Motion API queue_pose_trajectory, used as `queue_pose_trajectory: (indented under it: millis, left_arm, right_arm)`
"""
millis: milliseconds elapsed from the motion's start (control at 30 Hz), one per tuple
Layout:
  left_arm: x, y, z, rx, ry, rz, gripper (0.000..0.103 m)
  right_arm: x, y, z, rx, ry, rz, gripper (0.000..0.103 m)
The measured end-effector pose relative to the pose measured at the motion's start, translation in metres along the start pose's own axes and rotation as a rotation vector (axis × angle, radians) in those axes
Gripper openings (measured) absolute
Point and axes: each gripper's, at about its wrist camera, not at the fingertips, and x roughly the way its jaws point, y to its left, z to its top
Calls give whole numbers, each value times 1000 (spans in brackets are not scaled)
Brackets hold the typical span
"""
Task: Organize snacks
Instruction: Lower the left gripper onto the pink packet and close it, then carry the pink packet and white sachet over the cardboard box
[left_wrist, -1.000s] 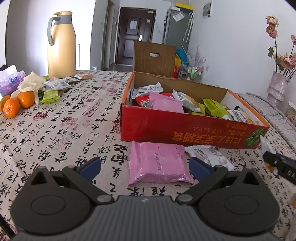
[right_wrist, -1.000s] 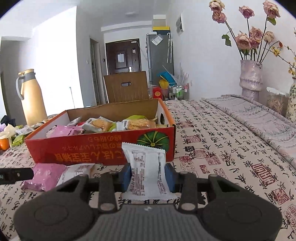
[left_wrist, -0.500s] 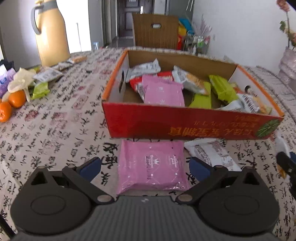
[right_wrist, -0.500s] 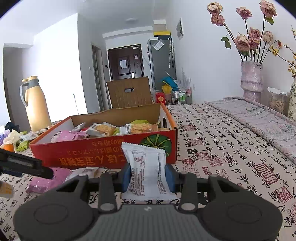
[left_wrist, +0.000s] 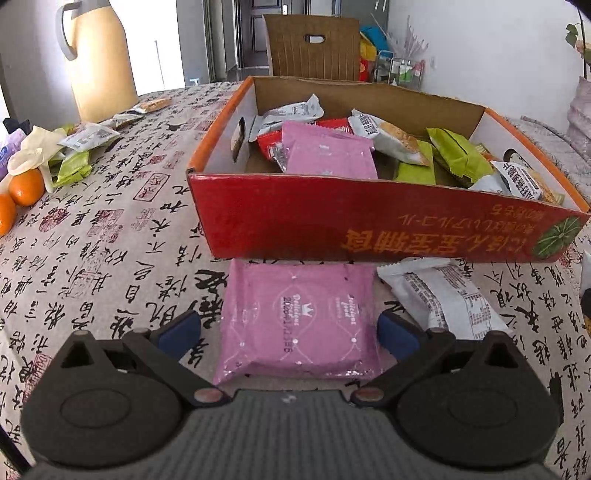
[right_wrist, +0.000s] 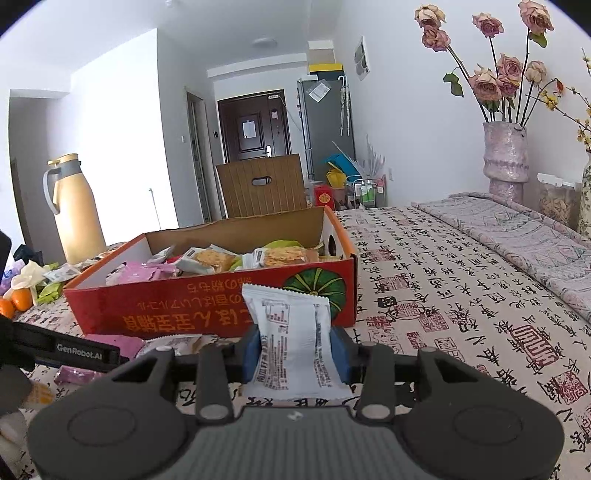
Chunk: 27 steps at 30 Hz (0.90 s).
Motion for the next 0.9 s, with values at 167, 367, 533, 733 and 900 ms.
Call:
queue_pose_trajectory:
  millis: [167, 367, 533, 733, 900]
  left_arm:
    - [-1, -2, -2, 3, -23, -1, 102]
    - [-9, -8, -6, 44, -66, -28, 79]
    - [-12, -11, -8, 61, -83, -43, 71]
    - [-19, -12, -10, 79, -120, -50, 68]
    - [-39, -13, -12, 92, -190, -53, 68]
  right_arm:
    - [0, 0, 0, -1, 0, 0, 40]
    - [0, 0, 0, -2, 4, -2, 40]
    - [1, 1, 0, -4, 8, -5, 40]
    - [1, 1, 0, -3, 8, -5, 40]
    - [0, 1, 0, -5, 3, -5, 40]
